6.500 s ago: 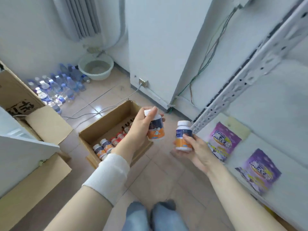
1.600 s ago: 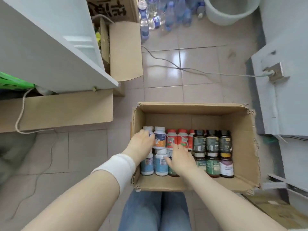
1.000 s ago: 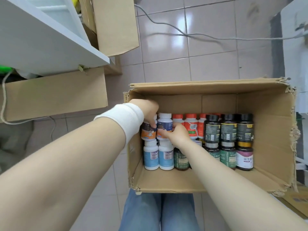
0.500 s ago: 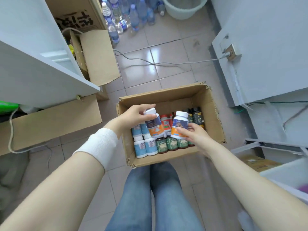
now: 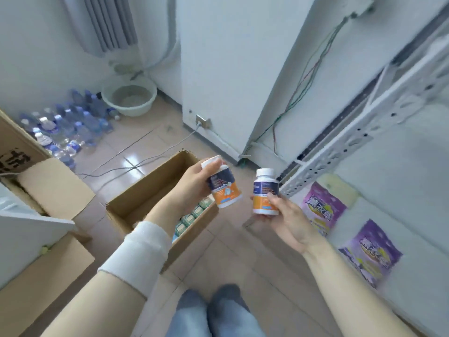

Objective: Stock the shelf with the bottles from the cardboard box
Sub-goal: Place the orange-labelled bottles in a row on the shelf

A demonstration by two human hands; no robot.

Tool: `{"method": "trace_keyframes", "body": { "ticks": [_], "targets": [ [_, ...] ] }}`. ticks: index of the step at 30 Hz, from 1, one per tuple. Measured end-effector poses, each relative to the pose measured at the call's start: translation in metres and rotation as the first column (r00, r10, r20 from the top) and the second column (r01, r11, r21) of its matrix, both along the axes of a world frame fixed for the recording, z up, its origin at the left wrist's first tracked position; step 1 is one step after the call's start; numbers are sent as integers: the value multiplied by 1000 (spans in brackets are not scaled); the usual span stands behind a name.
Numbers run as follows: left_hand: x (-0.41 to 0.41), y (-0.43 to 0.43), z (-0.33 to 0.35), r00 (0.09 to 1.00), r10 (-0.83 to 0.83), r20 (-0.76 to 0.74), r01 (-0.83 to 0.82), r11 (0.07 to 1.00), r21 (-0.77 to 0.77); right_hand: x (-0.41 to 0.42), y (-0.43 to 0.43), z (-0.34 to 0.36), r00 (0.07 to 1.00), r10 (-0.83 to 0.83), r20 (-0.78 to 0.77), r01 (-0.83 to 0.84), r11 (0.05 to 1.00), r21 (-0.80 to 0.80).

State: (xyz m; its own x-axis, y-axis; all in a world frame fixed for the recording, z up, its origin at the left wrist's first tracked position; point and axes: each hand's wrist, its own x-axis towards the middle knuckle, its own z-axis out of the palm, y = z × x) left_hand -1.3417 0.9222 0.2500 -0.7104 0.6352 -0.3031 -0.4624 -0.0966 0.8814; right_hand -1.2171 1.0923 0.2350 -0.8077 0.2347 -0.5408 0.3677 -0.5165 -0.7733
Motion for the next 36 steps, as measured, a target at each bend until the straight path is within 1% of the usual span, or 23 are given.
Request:
{"method": "trace_keyframes", "body": {
  "ticks": [4, 9, 12, 15, 18, 21, 24, 27, 29, 31, 34, 36],
  "targets": [
    [51, 61, 50, 993, -104, -61, 110, 987, 113, 67, 29, 45, 987, -119, -109, 126, 990, 65],
    [134, 137, 99, 961, -235, -144, 258, 951, 170, 165, 76, 89, 930, -251, -269, 270, 962, 34],
    [193, 182, 127, 930, -281, -236, 317, 939, 132, 231, 112, 111, 884, -312, -348, 346, 937, 40],
    [253, 230, 152, 889, -346, -299, 393, 912, 114, 297, 147, 133, 842, -363, -400, 429, 899, 87],
    [304, 276, 178, 832, -430, -351, 495, 861, 118, 355, 178, 155, 802, -408, -436, 507, 851, 138],
    [342, 314, 201, 774, -503, -386, 581, 806, 115, 396, 206, 175, 769, -436, -468, 561, 812, 165],
    [364, 350, 222, 723, -538, -433, 624, 778, 75, 419, 234, 197, 728, -430, -534, 593, 786, 176],
    [368, 384, 241, 652, -561, -510, 665, 746, 31, 427, 262, 219, 694, -413, -589, 614, 767, 185],
    [364, 410, 251, 639, -553, -534, 666, 746, 24, 425, 285, 232, 679, -408, -611, 632, 749, 201],
    [356, 437, 261, 628, -537, -563, 658, 753, 16, 419, 307, 246, 689, -409, -598, 650, 715, 258],
    [334, 478, 277, 576, -517, -633, 661, 750, -11, 405, 342, 269, 718, -413, -561, 667, 638, 385],
    [316, 507, 285, 553, -491, -673, 638, 769, -36, 392, 370, 281, 719, -417, -556, 678, 597, 429]
  ]
}}
